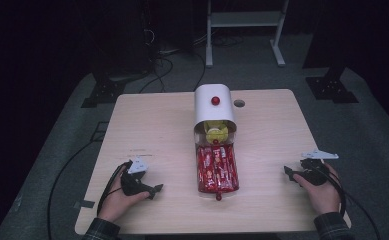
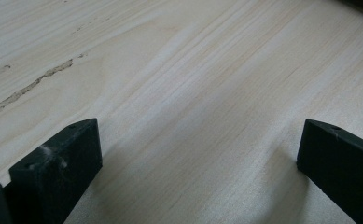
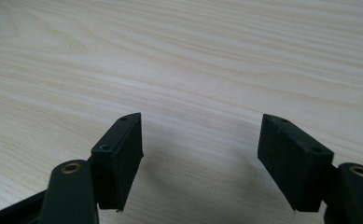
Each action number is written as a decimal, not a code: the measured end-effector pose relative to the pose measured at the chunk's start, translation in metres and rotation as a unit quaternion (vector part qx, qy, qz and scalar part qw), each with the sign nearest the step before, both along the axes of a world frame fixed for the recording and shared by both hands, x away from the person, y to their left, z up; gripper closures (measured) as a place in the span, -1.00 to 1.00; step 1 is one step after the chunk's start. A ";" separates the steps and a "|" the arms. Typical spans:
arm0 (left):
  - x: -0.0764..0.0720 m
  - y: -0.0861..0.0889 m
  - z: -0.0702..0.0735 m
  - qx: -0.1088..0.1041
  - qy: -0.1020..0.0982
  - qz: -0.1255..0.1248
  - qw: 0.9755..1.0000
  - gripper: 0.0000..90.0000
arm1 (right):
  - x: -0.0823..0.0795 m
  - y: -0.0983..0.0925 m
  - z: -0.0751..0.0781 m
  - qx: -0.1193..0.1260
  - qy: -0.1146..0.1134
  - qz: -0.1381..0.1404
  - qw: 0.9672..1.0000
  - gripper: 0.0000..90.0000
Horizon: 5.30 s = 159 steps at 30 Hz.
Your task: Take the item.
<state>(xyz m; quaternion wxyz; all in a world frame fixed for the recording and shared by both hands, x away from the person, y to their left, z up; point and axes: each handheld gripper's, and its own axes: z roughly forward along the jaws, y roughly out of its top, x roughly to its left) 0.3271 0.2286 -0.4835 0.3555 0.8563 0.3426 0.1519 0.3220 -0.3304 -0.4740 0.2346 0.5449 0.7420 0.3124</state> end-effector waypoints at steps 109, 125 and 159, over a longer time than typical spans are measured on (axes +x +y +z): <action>0.000 0.000 0.000 0.000 0.000 0.001 1.000 -1.00 | -0.004 0.074 0.068 0.046 -0.068 0.142 0.986 -0.32; 0.000 0.000 0.000 0.000 0.000 0.001 1.000 -1.00 | 0.001 0.091 0.069 0.050 -0.064 0.164 0.983 -0.30; 0.000 0.000 0.000 0.001 0.000 0.001 1.000 -1.00 | 0.005 0.124 0.068 0.055 -0.061 0.209 0.974 -0.23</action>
